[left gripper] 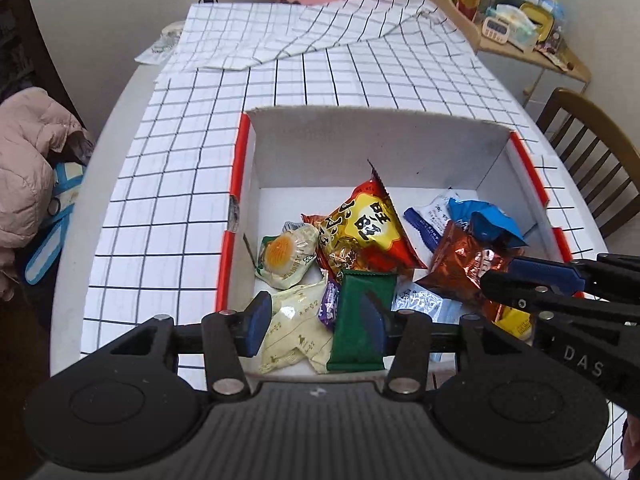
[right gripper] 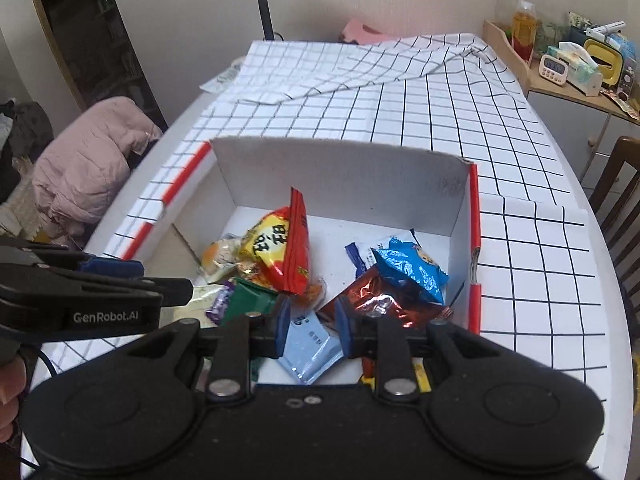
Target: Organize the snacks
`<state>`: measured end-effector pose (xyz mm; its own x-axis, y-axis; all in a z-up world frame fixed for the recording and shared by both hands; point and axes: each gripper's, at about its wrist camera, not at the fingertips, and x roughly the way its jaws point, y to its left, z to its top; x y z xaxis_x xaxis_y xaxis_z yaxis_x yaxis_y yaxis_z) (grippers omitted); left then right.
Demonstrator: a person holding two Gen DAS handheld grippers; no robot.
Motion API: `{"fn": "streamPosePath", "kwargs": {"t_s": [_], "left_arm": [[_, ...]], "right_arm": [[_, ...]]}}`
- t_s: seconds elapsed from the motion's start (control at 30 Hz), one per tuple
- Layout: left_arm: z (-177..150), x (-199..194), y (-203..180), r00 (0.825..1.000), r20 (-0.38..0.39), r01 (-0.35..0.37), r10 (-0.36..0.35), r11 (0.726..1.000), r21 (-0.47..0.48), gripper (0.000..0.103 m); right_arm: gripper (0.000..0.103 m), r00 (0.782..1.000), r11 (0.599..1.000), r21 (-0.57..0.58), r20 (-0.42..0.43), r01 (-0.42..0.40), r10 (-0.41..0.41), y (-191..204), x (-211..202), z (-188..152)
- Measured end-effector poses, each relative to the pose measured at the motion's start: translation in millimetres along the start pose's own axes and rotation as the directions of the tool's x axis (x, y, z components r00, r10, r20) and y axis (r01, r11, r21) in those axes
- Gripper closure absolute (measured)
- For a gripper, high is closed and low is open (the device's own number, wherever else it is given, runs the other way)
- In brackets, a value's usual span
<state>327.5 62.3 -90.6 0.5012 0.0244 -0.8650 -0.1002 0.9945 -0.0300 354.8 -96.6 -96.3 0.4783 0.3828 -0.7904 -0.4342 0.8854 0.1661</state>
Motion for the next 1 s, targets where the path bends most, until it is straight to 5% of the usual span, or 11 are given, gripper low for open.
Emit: {"fn": "streamPosePath", "kwargs": {"t_s": [0.4,0.77,0.87,0.93,1.0], "left_arm": [[-29,-55,-3,0.994,0.110,0.022,-0.027,0.999,0.048,0.053],[-64,-109,-8,0.971,0.232,0.049,-0.065,0.996,0.074,0.039],[-74,-120,-6,0.964,0.257,0.059,-0.073,0.996,0.062,0.034],[-78,-127,-5,0.960,0.270,0.059,-0.072,0.997,0.058,0.033],[-84,-134,-3,0.955,0.286,0.065,-0.077,0.997,0.052,0.032]], "right_arm": [[0.076,0.994,1.000,-0.006,0.107,-0.015,0.016,14,-59,-21],[0.072,0.979,1.000,-0.006,0.201,-0.027,0.028,26,-102,-44],[0.055,0.974,0.999,0.008,0.221,-0.044,0.041,25,-113,-51],[0.019,0.971,0.999,0.015,0.236,-0.045,0.040,25,-120,-56],[0.011,0.967,0.999,0.014,0.252,-0.044,0.039,26,-127,-62]]}}
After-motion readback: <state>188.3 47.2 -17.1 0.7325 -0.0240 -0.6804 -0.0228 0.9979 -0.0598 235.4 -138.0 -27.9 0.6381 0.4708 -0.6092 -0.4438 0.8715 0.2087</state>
